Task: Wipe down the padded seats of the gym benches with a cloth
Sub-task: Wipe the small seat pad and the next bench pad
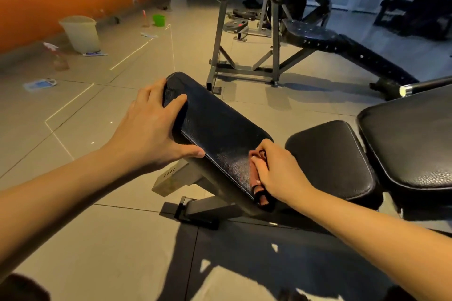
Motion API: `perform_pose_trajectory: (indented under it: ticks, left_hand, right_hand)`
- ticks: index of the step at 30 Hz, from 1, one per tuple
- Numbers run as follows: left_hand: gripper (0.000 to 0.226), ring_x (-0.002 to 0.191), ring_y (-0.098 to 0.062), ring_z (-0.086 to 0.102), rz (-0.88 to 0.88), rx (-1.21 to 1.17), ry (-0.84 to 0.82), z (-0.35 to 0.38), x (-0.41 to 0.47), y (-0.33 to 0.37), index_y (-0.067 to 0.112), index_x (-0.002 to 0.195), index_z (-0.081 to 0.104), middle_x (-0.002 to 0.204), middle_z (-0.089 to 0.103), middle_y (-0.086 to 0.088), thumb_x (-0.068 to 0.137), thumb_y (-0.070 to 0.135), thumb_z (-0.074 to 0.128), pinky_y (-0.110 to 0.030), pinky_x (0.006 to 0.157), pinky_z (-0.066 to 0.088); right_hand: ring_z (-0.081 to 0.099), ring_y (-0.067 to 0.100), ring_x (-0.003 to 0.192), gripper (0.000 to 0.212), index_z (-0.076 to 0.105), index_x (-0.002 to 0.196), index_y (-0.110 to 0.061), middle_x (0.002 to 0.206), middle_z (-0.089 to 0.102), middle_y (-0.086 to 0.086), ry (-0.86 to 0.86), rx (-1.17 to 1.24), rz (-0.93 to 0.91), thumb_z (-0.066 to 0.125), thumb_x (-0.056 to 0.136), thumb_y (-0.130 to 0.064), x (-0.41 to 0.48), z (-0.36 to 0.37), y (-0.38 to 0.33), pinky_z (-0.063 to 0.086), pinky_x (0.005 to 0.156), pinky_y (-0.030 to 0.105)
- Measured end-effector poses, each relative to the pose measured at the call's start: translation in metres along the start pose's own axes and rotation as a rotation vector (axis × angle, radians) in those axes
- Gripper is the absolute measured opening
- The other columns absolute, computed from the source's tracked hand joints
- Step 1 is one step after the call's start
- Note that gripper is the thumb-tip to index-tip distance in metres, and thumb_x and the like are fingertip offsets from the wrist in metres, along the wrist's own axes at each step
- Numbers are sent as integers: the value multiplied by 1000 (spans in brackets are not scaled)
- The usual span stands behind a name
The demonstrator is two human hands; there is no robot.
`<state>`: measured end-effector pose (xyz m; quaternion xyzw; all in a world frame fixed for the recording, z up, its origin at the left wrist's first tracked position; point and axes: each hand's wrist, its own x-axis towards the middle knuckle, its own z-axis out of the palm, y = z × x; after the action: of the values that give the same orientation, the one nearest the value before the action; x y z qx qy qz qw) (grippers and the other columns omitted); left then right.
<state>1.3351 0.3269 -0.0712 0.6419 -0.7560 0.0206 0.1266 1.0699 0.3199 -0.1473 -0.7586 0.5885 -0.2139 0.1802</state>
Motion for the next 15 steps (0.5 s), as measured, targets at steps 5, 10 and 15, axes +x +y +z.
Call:
perform_pose_trajectory:
  ticks: [5, 10, 15]
  left_hand:
    - [129, 151, -31, 8, 11, 4, 31, 2, -1, -1, 27, 159, 26, 167, 7, -7, 51, 96, 36, -53, 122, 22]
    - [129, 151, -32, 10, 10, 7, 17, 1, -1, 0, 28, 159, 25, 167, 7, -7, 49, 96, 33, -53, 122, 23]
    - [131, 151, -32, 9, 0, 26, 14, 1, 0, -1, 28, 159, 23, 167, 6, -8, 49, 97, 31, -54, 122, 25]
  right_hand:
    - [59, 7, 85, 2, 53, 101, -26, 93, 62, -10, -35, 44, -57, 54, 103, -27, -17, 6, -12, 50, 72, 27]
    - [61, 19, 93, 10, 56, 108, -18, 101, 61, -2, 15, -79, 129, 50, 105, -26, 2, 0, 14, 43, 74, 31]
    - [59, 14, 86, 9, 52, 100, -19, 96, 61, -2, -37, -60, 168, 51, 105, -26, -26, 5, 1, 48, 71, 31]
